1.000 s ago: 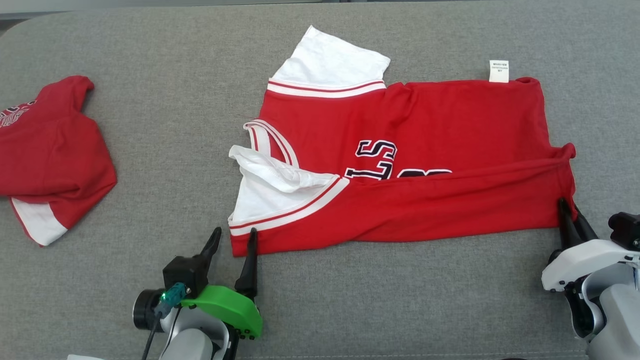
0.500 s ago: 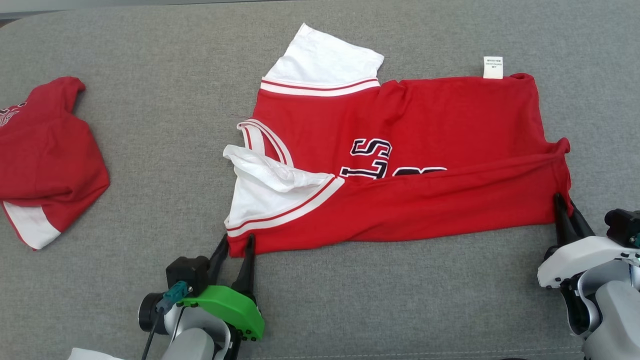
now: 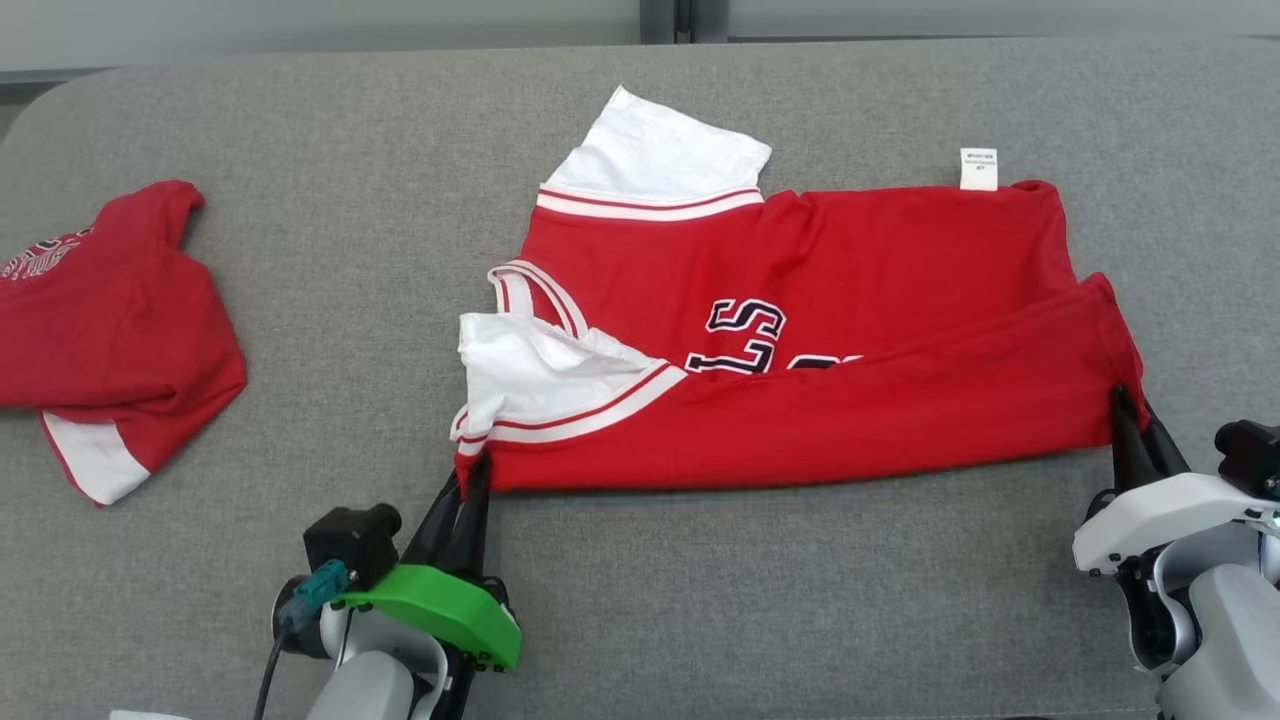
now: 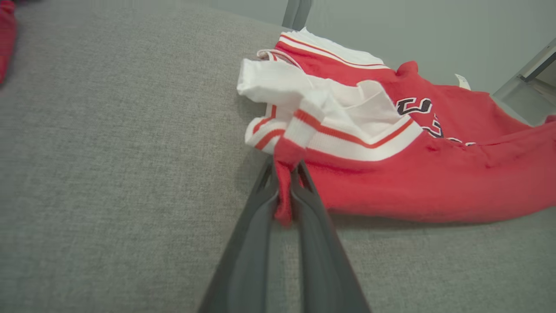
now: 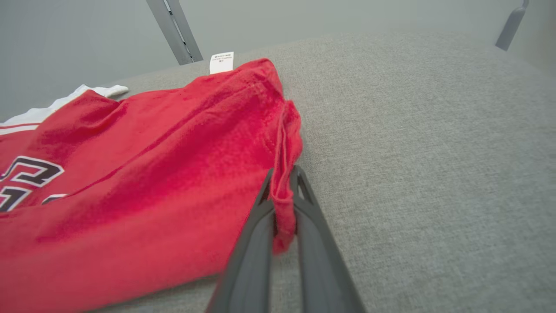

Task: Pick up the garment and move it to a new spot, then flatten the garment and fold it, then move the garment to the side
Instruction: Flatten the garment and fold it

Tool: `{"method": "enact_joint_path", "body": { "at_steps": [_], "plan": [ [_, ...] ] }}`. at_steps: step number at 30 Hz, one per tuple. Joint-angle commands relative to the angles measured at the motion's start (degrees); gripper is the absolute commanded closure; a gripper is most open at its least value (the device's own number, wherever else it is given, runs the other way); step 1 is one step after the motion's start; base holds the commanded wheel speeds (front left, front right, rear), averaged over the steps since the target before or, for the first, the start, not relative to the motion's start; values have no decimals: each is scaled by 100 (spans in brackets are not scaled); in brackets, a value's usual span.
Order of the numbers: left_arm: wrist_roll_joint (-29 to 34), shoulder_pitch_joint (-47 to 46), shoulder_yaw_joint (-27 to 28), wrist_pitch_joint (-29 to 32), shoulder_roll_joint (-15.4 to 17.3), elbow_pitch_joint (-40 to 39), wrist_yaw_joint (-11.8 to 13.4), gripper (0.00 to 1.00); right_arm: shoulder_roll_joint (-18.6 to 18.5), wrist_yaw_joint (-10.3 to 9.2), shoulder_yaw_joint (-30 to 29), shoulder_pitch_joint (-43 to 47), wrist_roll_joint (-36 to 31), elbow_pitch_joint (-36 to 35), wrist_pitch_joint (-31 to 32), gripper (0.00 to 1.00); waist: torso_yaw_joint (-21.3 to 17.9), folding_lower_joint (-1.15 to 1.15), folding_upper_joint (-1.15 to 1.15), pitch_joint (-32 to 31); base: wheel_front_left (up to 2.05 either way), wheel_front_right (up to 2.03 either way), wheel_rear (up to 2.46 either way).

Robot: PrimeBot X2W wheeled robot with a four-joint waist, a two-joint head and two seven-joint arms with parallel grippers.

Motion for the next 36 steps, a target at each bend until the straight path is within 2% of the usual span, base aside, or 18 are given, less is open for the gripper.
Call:
{"method": "enact_joint_path", "body": {
  "at_steps": [1,10,14,23,32,36],
  "plan": [
    [0,95,105,1,28,-59,-33,100,29,-11,-51,77,32,-24,0,100,26,0,0,-229,0,0,0],
    [174,441,398,1,32,110,-91,100,154,-12,-47,315,-19,255,0,100,-33,0,0,-1153,0,0,0],
    [235,618,485,1,33,316,-107,100,229,-12,-11,457,28,339,-1,100,-86,0,0,-1359,0,0,0],
    [445,1028,755,1,38,709,-115,100,345,-12,72,1020,75,296,-1,100,-143,0,0,-1472,0,0,0],
    [547,1225,998,1,42,992,-115,100,462,-13,114,1785,121,-87,-1,100,-197,0,0,-1411,0,0,0],
    [554,1261,1007,1,43,1070,-116,100,462,-13,82,1827,137,-130,-2,100,-225,0,0,-1385,0,0,0]
  ]
}}
